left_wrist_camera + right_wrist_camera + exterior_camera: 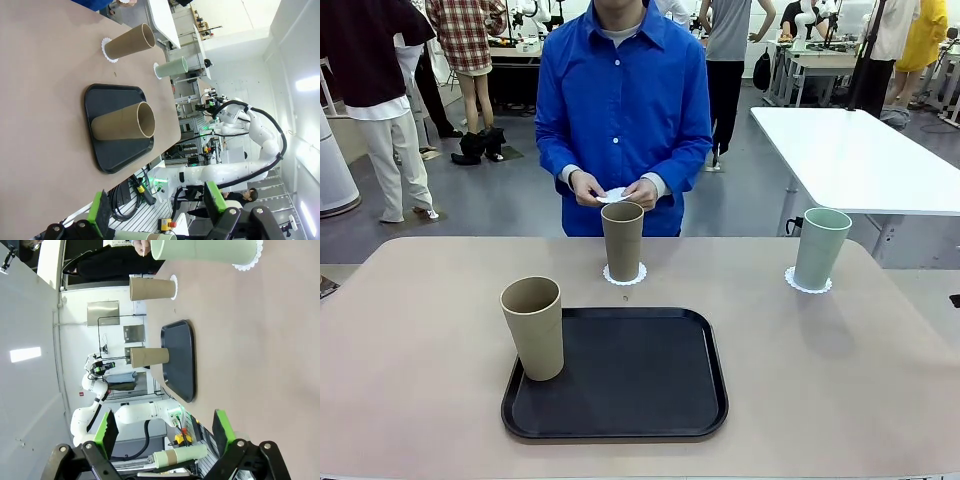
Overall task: Place coasters on the table and set cups on them.
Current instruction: Take one Reusable plastic cup from the Flat Tray and place it on a coaster set by the human.
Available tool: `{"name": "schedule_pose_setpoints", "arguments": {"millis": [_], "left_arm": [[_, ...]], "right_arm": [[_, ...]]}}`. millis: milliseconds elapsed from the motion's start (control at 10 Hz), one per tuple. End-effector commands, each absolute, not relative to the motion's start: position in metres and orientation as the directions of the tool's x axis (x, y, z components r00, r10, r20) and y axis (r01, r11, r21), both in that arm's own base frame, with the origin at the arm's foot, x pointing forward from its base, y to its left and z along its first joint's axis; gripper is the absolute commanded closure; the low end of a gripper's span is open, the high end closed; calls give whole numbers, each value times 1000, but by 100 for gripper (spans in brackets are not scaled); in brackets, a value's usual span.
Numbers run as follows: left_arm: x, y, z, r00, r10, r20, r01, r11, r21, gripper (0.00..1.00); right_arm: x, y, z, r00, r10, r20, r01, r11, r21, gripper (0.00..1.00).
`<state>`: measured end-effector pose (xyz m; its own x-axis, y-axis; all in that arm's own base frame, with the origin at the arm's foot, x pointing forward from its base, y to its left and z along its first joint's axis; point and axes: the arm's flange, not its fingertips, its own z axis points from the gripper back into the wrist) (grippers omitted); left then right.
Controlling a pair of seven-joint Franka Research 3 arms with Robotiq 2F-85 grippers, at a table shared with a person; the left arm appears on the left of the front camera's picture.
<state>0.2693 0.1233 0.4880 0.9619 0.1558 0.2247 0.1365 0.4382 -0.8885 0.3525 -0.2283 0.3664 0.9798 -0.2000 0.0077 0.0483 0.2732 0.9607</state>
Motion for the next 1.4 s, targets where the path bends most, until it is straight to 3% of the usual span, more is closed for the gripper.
{"name": "schedule_pose_setpoints", "arguments": {"millis": [0,1300], "left_arm": [[269,124,489,958,159,240,154,422,-893,0],[269,124,489,958,159,240,154,422,-893,0]], "right_arm": [[352,-229,367,980,-198,8,46,266,963,0],[352,-229,367,980,-198,8,46,266,963,0]]}}
